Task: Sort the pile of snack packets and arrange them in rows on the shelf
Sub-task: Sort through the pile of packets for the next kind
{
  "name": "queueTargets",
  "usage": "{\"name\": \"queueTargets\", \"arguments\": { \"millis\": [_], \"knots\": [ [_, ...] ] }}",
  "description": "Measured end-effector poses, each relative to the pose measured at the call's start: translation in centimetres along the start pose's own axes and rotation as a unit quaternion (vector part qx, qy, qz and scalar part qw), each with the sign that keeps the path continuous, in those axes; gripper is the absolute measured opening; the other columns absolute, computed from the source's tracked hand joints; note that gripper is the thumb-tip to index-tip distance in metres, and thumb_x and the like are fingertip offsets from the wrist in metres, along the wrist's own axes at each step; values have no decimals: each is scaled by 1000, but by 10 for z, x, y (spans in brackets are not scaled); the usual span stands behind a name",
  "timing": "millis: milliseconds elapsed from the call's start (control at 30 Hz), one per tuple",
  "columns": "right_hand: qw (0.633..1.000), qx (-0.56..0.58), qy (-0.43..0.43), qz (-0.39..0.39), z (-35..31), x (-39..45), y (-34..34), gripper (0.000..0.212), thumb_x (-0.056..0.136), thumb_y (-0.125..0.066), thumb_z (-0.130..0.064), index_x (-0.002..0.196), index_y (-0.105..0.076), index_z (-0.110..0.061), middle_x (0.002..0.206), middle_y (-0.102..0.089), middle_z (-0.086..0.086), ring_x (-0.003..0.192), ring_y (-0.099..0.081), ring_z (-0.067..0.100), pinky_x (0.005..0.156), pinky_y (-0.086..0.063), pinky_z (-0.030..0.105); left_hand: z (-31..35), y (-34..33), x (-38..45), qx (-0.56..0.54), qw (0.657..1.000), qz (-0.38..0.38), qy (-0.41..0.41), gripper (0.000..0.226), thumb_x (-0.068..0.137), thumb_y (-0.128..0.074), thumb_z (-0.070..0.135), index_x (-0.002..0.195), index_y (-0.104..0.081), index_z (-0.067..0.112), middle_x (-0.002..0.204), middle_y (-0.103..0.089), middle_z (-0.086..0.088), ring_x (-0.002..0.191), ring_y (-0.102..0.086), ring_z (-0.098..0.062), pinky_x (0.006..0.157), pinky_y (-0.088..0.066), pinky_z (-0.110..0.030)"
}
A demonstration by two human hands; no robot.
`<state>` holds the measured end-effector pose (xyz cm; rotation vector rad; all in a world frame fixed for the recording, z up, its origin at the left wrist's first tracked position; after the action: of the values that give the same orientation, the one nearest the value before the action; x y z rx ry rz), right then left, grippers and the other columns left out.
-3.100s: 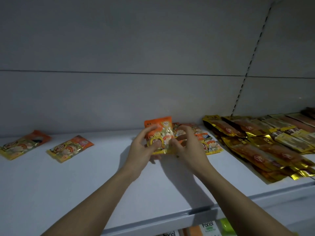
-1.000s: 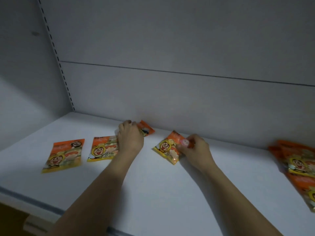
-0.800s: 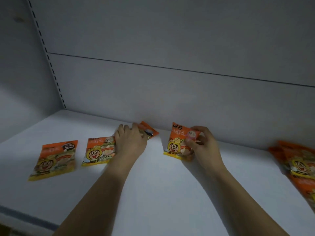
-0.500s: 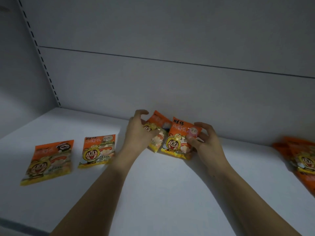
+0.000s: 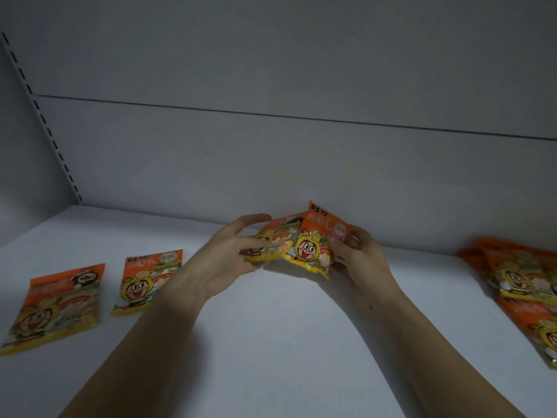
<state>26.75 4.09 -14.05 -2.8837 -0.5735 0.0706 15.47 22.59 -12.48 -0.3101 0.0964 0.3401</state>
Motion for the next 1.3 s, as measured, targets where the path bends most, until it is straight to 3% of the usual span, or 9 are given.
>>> {"name": "queueTargets", "arguments": {
  "millis": [133,300,500,600,733,833,900,1033,1300],
  "knots": [
    [1000,9,-3,-14,-1,2,0,26,93,-64,-6,118,-58,-10,113,-72,10,96,-73,30,88,-57,51,-2,1,3,6,1000,-24,18,39,92,-52,-13,116,-71,11,116,-73,-16,104,-69,-30,106,-46,-46],
    [996,82,-4,-39,-9,-3,-6,26,93,-63,-8,118,-58,-9,110,-73,10,93,-73,27,68,-59,34,7,21,7,71,990,113,-46,38,94,-54,-6,126,-67,10,105,-77,-9,95,-75,-27,92,-57,-47],
    [997,43,17,-54,-8,-9,-17,30,90,-65,-6,118,-55,-10,111,-71,8,95,-73,26,79,-58,44,7,-12,-8,99,991,43,-78,46,90,-63,44,123,-66,12,112,-76,-7,102,-73,-23,89,-59,-39],
    [996,8,58,-66,-14,-12,-20,29,89,-67,-5,115,-57,-11,111,-70,7,98,-72,25,79,-59,39,0,-28,-14,114,987,41,-102,32,82,-74,28,111,-69,16,109,-76,-5,96,-74,-19,86,-60,-34],
    [994,-46,87,-54,-21,-24,-23,37,86,-71,-31,118,-58,-15,111,-66,7,94,-70,23,77,-58,40,-2,-18,-28,96,980,116,-127,29,85,-78,15,109,-66,25,112,-73,0,99,-73,-20,95,-57,-45],
    [990,-116,78,-24,-15,-30,-34,14,98,-59,-26,108,-58,-17,101,-64,7,74,-62,16,62,-50,30,5,18,-54,70,968,192,-145,35,89,-75,18,123,-64,18,117,-72,-3,100,-73,-23,95,-56,-50],
    [965,-245,69,-60,-5,-33,-62,12,95,-61,-22,105,-58,-16,97,-67,9,68,-62,15,62,-48,29,11,50,-78,85,954,241,-156,33,91,-73,18,123,-64,16,115,-72,-6,98,-74,-25,89,-58,-54],
    [900,-389,66,-183,14,-52,-155,23,93,-64,-33,107,-57,-16,102,-68,5,93,-64,24,74,-44,29,15,112,-126,111,925,327,-159,22,95,-67,18,117,-64,20,109,-73,-2,96,-74,-24,87,-59,-49],
    [825,-519,105,-196,31,-75,-240,29,89,-64,-19,111,-45,-11,109,-62,6,102,-59,28,77,-47,34,23,168,-183,90,892,406,-178,27,94,-69,15,120,-61,12,107,-71,-3,93,-74,-28,85,-59,-57]
  ]
}}
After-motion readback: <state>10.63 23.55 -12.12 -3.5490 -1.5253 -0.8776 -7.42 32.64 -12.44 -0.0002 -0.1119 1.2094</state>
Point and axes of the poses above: each hand's wrist, its own x-axis towards the middle knuckle, its own y-axis out of the back of the hand, z = x × y, the point moved 5 cm from there along x, towards the middle knuckle
